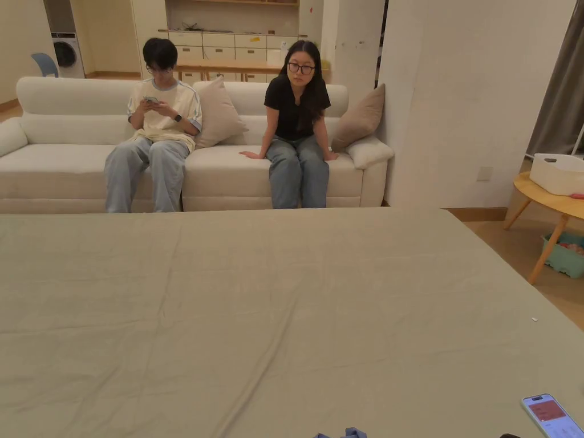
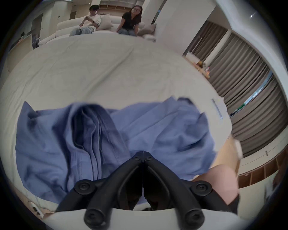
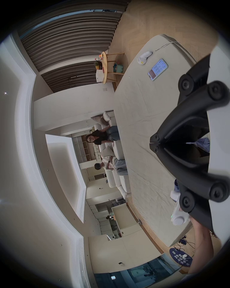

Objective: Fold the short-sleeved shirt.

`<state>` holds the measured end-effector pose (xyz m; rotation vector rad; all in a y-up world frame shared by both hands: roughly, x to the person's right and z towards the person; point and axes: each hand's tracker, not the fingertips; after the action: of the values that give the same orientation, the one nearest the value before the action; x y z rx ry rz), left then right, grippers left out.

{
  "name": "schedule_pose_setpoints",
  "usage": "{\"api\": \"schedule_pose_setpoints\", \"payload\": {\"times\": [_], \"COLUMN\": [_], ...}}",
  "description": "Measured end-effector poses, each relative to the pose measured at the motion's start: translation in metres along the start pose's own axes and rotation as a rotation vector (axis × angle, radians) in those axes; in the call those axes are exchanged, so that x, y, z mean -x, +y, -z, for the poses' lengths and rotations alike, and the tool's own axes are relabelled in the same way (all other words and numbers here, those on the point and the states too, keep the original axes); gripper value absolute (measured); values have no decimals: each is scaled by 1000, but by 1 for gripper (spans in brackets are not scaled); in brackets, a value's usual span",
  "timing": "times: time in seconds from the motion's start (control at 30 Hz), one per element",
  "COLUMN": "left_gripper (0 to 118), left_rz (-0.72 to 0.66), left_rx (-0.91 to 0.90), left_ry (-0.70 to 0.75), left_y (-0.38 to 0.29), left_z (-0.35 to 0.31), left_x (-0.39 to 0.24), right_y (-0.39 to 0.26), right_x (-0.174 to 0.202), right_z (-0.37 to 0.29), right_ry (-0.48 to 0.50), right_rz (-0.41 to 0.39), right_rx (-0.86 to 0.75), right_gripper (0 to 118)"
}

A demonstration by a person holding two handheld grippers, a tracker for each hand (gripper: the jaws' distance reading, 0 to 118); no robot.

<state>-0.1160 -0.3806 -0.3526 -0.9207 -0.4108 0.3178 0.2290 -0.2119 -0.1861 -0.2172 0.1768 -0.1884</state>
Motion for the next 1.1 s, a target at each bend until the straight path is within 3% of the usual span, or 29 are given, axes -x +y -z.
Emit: {"api": "schedule_pose_setpoints", "payload": {"times": [0.13,0.2,0.23,0.3,0.33,0.43,0.5,0.53,0.67,0.8,0.93,1.0,1.1], "left_gripper": [0,5,26,108,113,118,118,118,118,118,118,118,115], "left_rz": [70,40,8,-56,-73,-214,-261,-260,-381,-356,-360,-332,-424], "left_rx": [-220,-314,-340,-300,-247,-150,-63,-33,28,9,115,11,4], "left_ry": [-64,-127,-202,-290,-293,-313,-201,-211,-316,-351,-426,-432,-520], "left_y": [21,26,28,32,31,32,32,13,1,0,-3,2,4], "left_z": [-103,-151,-170,-181,-180,-186,-179,-142,-113,-80,-41,-37,-30], "left_x": [17,41,63,105,129,184,208,234,266,274,251,237,230], "right_y": [4,5,5,5,4,2,2,3,6,6,5,4,2], "right_x": [5,9,11,17,20,31,38,41,51,54,57,58,60], "right_z": [3,6,8,10,12,16,18,18,22,28,33,35,38], "right_ry": [17,30,38,58,63,81,87,91,79,67,60,58,58], "right_rz": [-22,-24,-23,-19,-21,-37,-53,-67,-99,-93,-80,-80,-81], "right_rx": [-6,-8,-9,-10,-9,1,9,13,23,36,47,51,59], "right_gripper": [0,0,0,0,0,0,0,0,0,0,0,0,0]}}
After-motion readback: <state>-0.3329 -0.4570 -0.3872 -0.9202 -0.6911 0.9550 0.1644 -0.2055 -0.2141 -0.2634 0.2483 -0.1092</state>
